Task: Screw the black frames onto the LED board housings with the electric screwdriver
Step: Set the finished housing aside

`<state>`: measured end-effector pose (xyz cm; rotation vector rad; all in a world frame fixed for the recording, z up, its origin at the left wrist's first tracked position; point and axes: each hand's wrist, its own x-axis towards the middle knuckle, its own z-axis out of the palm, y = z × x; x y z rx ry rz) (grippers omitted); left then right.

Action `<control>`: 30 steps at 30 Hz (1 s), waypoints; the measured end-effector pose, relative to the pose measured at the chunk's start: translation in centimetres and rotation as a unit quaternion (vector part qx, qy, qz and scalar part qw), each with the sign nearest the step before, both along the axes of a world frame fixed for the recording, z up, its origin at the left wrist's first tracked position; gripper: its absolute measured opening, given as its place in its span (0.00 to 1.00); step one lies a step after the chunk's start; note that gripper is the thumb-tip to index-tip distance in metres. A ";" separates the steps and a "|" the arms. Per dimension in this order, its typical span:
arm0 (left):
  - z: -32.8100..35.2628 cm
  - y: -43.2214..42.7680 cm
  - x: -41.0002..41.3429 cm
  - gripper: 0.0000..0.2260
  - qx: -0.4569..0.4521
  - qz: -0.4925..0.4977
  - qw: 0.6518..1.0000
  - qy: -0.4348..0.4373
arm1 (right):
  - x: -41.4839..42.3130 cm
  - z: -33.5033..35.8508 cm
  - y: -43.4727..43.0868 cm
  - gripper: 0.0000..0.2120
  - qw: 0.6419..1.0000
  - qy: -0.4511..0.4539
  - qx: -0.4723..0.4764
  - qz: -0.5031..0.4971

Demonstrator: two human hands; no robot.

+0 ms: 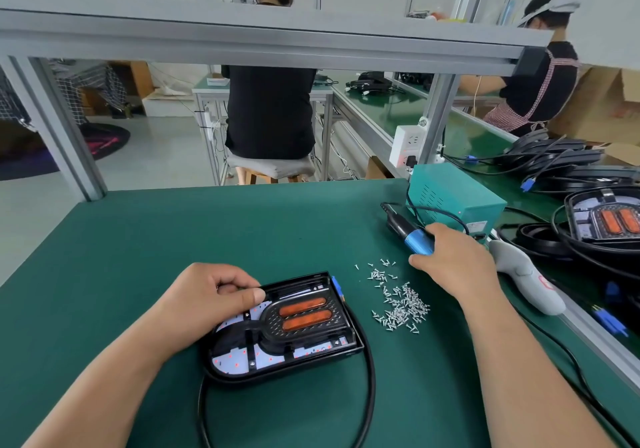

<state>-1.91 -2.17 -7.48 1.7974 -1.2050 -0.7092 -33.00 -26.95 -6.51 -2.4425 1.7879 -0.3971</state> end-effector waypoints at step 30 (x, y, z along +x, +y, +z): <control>0.9 0.3 -0.3 0.08 0.008 0.000 1.000 0.012 | 4.9 2.5 8.1 0.12 0.937 0.025 0.134 0.323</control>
